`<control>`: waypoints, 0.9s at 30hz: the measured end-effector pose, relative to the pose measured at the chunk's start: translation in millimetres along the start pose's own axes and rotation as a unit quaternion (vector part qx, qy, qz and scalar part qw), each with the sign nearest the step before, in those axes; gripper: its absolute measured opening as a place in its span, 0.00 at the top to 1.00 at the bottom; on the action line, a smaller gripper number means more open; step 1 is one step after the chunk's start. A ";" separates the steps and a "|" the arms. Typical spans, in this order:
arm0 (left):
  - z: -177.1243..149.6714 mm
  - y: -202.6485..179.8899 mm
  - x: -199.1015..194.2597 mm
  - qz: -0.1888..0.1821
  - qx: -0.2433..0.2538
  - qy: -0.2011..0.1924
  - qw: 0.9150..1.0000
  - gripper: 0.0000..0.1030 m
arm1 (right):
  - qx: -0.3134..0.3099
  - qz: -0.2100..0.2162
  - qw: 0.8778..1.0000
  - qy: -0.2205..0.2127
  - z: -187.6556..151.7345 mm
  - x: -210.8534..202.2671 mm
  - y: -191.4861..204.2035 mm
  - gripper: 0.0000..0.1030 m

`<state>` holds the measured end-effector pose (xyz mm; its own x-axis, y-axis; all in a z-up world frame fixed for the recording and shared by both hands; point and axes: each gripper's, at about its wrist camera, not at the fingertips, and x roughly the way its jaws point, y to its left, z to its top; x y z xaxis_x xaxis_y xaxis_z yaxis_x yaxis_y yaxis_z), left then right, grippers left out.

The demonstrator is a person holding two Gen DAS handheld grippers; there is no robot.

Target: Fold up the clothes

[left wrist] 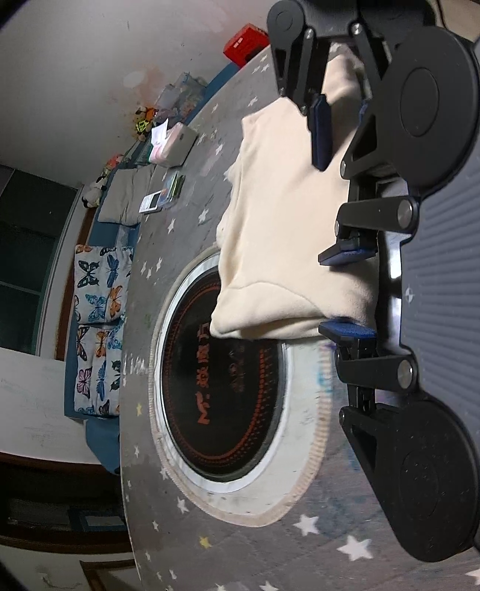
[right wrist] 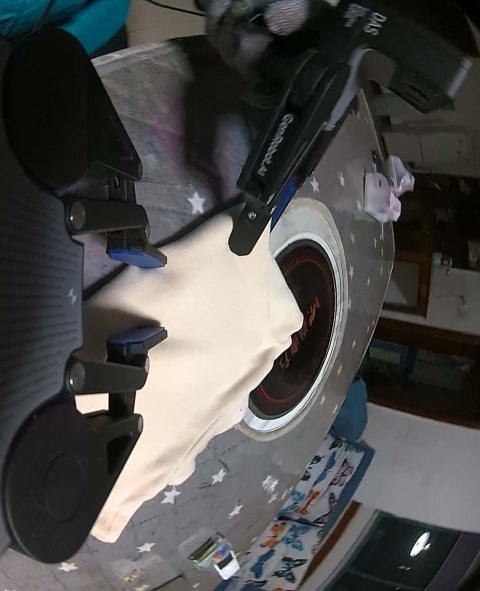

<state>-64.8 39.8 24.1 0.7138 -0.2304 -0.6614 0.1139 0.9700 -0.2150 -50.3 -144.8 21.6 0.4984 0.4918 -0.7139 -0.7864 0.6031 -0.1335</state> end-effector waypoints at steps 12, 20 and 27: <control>12.0 8.1 -26.1 0.021 -0.002 -0.039 0.999 0.62 | 0.037 0.004 0.999 -0.011 15.3 -12.8 -24.5 0.66; 24.1 -3.9 6.3 0.011 0.023 -0.025 0.999 0.66 | 0.116 -0.026 0.993 -0.003 15.8 8.4 -62.5 0.66; 26.4 -2.6 18.1 0.020 0.021 -0.014 0.999 0.66 | 0.151 -0.043 0.988 -0.007 18.7 14.0 -81.3 0.66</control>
<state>-34.0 35.1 31.6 0.7371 -0.1899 -0.6486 0.1139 0.9809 -0.1577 27.4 -175.2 35.3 0.5657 0.4371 -0.6992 -0.5968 0.8022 0.0187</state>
